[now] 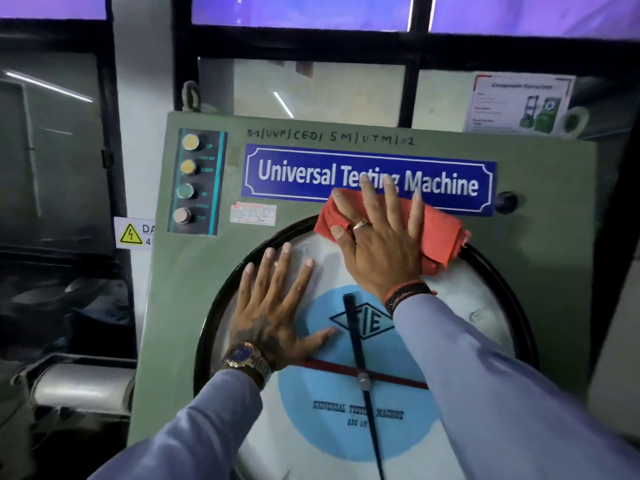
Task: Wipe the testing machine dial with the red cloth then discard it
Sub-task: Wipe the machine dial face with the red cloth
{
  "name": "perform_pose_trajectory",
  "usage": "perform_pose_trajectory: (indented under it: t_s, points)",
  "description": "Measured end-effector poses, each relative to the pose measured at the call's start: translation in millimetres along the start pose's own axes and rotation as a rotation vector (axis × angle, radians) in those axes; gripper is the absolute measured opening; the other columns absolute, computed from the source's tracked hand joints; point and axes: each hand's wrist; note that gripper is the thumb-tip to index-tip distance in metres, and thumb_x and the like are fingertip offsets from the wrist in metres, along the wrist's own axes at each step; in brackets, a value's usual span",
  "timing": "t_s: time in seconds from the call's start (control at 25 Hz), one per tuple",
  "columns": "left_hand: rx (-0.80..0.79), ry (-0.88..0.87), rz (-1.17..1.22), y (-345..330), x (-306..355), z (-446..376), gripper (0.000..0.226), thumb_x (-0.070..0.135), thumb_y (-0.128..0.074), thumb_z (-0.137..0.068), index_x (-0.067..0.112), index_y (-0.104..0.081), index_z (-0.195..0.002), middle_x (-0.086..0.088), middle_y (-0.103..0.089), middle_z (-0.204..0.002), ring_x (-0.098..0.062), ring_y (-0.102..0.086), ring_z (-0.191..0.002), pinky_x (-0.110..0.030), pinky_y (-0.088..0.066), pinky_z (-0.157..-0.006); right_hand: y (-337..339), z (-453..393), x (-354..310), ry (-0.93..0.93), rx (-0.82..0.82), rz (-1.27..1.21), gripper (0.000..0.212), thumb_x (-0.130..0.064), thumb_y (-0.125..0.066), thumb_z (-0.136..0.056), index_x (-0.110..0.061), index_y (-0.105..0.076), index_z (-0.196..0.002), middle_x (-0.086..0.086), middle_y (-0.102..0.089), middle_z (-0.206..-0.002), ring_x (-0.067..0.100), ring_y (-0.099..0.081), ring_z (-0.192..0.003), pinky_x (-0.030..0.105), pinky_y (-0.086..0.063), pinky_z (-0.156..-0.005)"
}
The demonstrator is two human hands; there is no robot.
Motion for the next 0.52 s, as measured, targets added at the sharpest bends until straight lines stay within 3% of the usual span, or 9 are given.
perform_pose_trajectory:
  t_s: [0.12, 0.2, 0.4, 0.52]
  points:
    - [-0.019, -0.083, -0.053, -0.5, 26.3, -33.9, 0.116, 0.103, -0.036, -0.082, 0.035, -0.023, -0.175, -0.010, -0.015, -0.185, -0.044, -0.014, -0.170, -0.077, -0.007, -0.132, 10.9, 37.2, 54.6, -0.226, 0.021, 0.058, 0.073, -0.059, -0.038, -0.110, -0.039, -0.018, -0.177, 0.004, -0.018, -0.188, 0.038, -0.014, -0.174, 0.071, -0.001, -0.135]
    - [-0.023, -0.081, -0.078, -5.1, 35.3, -41.4, 0.118, 0.105, -0.036, -0.080, 0.037, -0.019, -0.176, -0.009, -0.011, -0.186, -0.045, -0.010, -0.170, -0.080, -0.003, -0.130, 17.8, 71.8, 82.5, -0.333, 0.013, 0.092, 0.076, -0.056, -0.039, -0.110, -0.030, -0.019, -0.178, 0.008, -0.019, -0.188, 0.040, -0.017, -0.173, 0.071, -0.004, -0.135]
    - [-0.018, -0.047, -0.074, -14.8, 18.8, -25.1, 0.120, 0.106, -0.035, -0.078, 0.039, -0.013, -0.176, -0.005, -0.007, -0.187, -0.044, -0.002, -0.171, -0.079, 0.002, -0.130, 22.1, 79.6, 85.9, -0.464, -0.016, 0.048, 0.067, -0.053, -0.042, -0.108, -0.026, -0.042, -0.170, 0.012, -0.057, -0.166, 0.043, -0.046, -0.157, 0.068, -0.023, -0.132]
    - [-0.011, -0.012, -0.056, -14.5, 4.2, -5.0, 0.119, 0.105, -0.038, -0.079, 0.040, -0.016, -0.176, -0.005, -0.009, -0.187, -0.043, -0.001, -0.172, -0.077, 0.005, -0.131, 17.2, 54.5, 66.5, -0.367, -0.002, 0.033, 0.066, -0.052, -0.045, -0.107, -0.028, -0.044, -0.168, 0.010, -0.056, -0.166, 0.043, -0.046, -0.158, 0.068, -0.022, -0.133]
Point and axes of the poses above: each hand's wrist, its own z-axis away from the middle knuckle, its own y-axis out of the back of the hand, x = y × z
